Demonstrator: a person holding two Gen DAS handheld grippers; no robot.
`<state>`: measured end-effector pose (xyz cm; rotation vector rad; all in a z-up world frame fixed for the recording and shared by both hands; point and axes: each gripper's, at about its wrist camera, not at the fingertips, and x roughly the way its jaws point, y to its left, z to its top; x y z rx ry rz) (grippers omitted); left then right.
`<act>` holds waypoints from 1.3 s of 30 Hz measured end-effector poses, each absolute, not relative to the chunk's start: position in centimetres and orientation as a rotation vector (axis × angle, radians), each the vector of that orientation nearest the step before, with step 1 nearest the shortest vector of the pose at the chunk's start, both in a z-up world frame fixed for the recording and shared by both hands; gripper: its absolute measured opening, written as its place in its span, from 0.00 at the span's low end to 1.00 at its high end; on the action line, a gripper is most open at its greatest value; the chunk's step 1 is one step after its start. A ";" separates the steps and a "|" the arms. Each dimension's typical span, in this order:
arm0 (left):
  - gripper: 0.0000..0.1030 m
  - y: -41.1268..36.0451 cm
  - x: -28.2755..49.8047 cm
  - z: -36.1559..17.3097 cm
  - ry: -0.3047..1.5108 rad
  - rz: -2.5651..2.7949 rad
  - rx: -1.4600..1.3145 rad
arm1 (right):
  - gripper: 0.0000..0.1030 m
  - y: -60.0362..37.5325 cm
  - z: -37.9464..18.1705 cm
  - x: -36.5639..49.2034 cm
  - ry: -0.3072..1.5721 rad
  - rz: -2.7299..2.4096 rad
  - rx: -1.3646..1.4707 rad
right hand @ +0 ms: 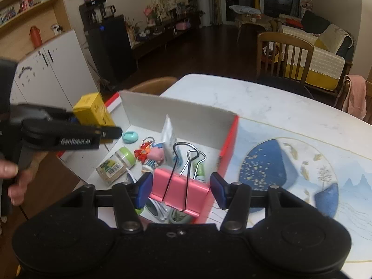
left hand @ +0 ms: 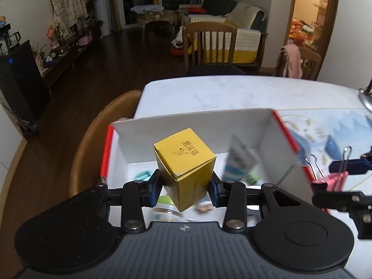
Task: Organize rigid objects
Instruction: 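Carry the yellow box and pink binder clip into the cardboard box with both grippers, then open both grippers to drop the yellow box and binder clip in the box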
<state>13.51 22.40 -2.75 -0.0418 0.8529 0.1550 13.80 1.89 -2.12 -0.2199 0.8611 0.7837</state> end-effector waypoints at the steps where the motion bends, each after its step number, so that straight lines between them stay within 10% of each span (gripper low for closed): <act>1: 0.39 22.8 13.9 -3.1 0.862 0.157 -0.042 | 0.52 2.4 -2.4 13.7 0.865 0.781 -0.227; 39: 0.48 22.5 18.1 -9.6 1.069 0.066 0.015 | 0.59 6.7 -7.9 13.4 0.978 0.758 -0.270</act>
